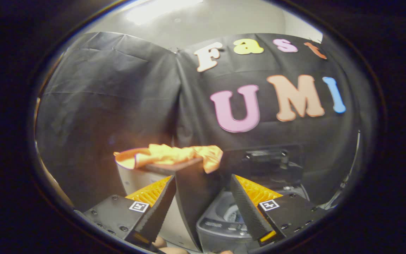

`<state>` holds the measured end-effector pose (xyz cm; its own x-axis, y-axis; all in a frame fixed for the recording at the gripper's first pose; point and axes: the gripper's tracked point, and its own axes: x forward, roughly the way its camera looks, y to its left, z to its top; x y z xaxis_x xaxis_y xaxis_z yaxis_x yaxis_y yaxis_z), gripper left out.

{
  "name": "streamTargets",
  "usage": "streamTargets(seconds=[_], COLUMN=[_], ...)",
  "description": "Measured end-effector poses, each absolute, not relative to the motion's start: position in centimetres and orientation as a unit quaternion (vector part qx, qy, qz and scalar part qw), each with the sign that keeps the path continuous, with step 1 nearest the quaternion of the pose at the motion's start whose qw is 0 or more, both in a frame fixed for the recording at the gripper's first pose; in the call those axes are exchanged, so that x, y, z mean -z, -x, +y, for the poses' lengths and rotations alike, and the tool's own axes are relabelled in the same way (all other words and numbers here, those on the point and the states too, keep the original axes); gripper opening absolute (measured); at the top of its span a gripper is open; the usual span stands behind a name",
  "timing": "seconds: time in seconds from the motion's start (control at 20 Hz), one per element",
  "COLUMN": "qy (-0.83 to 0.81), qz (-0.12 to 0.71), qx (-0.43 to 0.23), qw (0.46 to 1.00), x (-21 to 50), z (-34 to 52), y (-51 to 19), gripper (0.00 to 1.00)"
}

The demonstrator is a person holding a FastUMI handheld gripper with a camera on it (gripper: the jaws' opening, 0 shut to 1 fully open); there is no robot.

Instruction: Put the clothes into the washing machine and then close the washing machine lid.

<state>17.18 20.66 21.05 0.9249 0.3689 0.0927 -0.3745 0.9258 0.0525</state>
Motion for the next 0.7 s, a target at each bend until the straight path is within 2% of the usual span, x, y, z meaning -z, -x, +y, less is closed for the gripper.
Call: streamTargets(seconds=[0.3, 0.7], qy=[0.029, 0.075], qz=[-0.013, 0.113], qx=[-0.239, -0.248], qw=[0.97, 0.959], x=[-25.3, -21.2], z=[28.8, 34.8], y=[-24.2, -32.7], gripper=[0.98, 0.99])
